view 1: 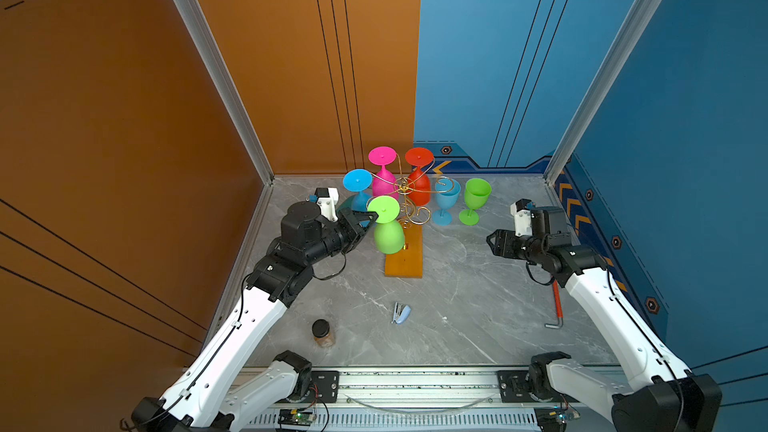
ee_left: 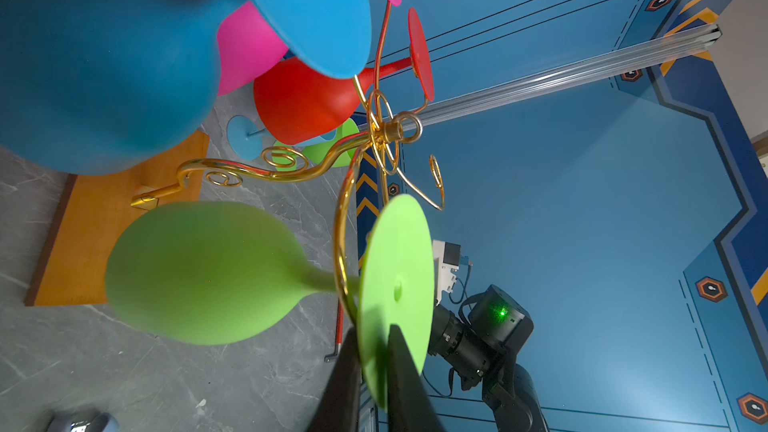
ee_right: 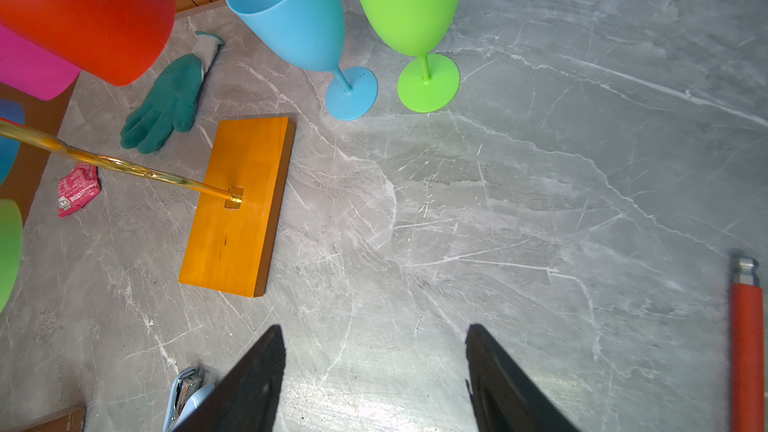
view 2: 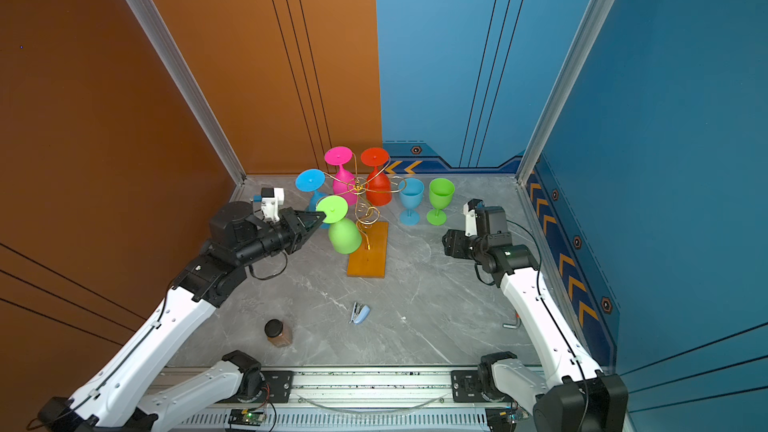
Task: Take the wine glass off the wine glass rack
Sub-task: 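Close the left gripper on the foot of a green glass hanging on the rack, then slide the green glass off its rack hook with the left gripper, pulling toward the robot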
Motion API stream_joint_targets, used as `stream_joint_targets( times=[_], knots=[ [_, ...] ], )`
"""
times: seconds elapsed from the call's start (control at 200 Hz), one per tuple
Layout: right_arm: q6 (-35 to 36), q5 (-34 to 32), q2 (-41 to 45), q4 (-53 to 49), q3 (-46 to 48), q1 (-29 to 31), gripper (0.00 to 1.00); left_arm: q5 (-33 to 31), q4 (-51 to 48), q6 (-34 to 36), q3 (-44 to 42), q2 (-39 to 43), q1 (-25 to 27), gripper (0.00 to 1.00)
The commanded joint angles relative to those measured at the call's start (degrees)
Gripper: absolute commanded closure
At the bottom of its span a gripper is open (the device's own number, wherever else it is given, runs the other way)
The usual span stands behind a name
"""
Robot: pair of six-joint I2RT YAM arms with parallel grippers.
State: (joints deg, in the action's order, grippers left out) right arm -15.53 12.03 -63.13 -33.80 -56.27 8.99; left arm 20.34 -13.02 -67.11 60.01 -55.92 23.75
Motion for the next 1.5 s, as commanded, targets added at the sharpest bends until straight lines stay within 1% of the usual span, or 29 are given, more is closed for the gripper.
stream_joint_targets(
  times=[0.0,0.175,0.471,0.526,0.566,1.106,1.291,1.492],
  knots=[
    [-1.0,0.9,0.9,0.8,0.1,-0.3,0.29,1.9,4.0,-1.1,-2.2,1.2,-0.9,0.88],
    [-1.2,1.0,0.9,0.8,0.0,-0.3,0.3,2.4,5.9,-3.0,-3.6,1.9,-1.2,0.9],
    [-1.4,1.2,0.9,0.8,-0.2,-0.3,0.29,1.9,5.6,-4.1,-4.7,4.1,-1.9,0.92],
    [-1.5,1.3,0.8,0.8,-0.3,-0.3,0.29,1.9,5.4,-4.4,-4.8,4.5,-2.1,0.95],
    [-1.5,1.3,0.8,0.8,-0.3,-0.3,0.29,1.9,5.5,-4.6,-4.8,4.6,-2.3,1.0],
    [-2.0,1.5,1.0,0.8,0.1,-0.3,0.29,5.0,10.2,-11.9,-4.2,3.6,-5.2,1.0],
    [-2.0,1.6,1.0,0.8,0.2,-0.3,0.29,4.3,8.2,-12.0,-2.8,3.6,-6.7,1.0],
    [-2.0,1.5,1.3,0.8,0.4,-0.4,0.29,5.1,7.4,-12.3,-1.9,2.5,-8.1,1.0]
  ],
)
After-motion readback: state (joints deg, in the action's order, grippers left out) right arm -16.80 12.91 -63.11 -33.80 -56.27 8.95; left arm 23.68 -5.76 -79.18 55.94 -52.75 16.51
